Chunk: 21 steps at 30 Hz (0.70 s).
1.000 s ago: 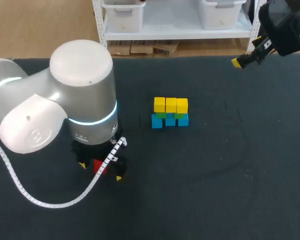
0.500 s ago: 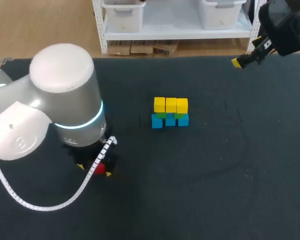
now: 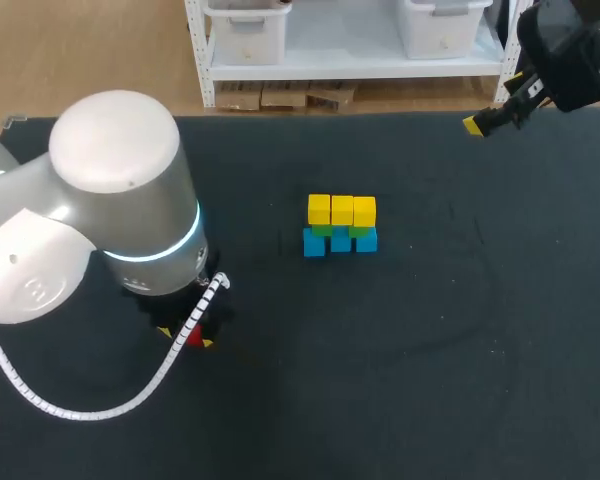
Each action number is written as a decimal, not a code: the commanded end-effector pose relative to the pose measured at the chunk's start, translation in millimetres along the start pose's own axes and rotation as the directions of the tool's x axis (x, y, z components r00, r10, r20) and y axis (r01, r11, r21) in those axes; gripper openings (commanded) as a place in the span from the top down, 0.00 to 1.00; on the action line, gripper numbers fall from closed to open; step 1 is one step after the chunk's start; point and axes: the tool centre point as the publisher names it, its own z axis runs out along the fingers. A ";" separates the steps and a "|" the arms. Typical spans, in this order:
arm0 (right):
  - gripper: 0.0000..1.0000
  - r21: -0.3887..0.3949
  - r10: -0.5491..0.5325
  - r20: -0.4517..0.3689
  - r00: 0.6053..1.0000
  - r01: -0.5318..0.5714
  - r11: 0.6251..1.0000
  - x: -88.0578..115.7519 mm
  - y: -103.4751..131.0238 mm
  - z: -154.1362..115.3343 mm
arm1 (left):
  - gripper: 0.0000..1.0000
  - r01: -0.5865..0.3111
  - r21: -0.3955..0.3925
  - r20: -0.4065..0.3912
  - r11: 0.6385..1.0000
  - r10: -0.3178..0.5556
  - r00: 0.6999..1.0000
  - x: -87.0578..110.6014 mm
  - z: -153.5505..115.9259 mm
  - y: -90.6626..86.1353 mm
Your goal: Place the blue cubes, place green cubes on the blue cubes, place the yellow cubes on the green cubes, then place the red cubes on the yellow cubes, and place purple cube on the red cubes.
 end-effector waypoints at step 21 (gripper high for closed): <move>0.00 0.002 0.000 0.000 1.000 0.000 1.000 0.2 0.6 -0.4 | 1.00 -0.528 -0.007 -0.046 0.849 0.527 0.848 -20.9 -77.8 -1.0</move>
